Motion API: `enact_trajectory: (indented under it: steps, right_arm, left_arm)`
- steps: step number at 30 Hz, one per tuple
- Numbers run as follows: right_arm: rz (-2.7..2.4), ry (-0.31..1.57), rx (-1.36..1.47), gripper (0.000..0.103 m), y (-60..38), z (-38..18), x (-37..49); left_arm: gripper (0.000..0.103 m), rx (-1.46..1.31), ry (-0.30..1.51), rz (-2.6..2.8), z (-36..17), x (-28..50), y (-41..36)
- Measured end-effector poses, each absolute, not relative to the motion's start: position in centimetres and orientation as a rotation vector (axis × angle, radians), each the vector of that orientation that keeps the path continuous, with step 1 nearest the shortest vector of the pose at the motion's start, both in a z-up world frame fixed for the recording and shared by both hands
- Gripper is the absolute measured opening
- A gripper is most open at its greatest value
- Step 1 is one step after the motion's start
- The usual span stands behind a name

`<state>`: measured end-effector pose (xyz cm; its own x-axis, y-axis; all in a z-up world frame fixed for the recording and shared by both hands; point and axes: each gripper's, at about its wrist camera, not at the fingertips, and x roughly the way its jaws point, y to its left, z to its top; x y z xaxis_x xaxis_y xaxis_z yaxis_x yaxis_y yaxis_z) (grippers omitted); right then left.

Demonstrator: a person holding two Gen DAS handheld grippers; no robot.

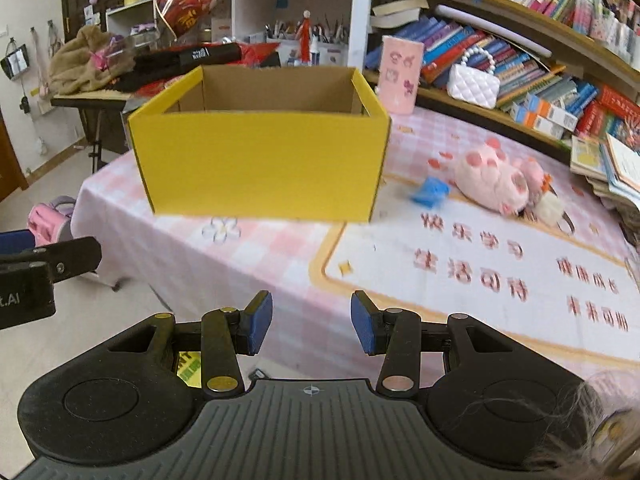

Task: Organize objects
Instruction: 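Withdraw both grippers from the box back toward the table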

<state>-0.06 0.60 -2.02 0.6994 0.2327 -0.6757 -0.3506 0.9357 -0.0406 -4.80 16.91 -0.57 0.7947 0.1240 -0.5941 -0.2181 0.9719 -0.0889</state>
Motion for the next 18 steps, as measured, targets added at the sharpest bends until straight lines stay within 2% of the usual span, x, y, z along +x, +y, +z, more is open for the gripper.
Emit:
enact_trajectory:
  steps: [18]
  right_arm:
    - [0.085,0.762,-0.071,0.043,-7.0,-2.6,-3.2]
  left_arm:
    - [0.078,-0.077,0.681,-0.066,-1.8,-4.2,9.8]
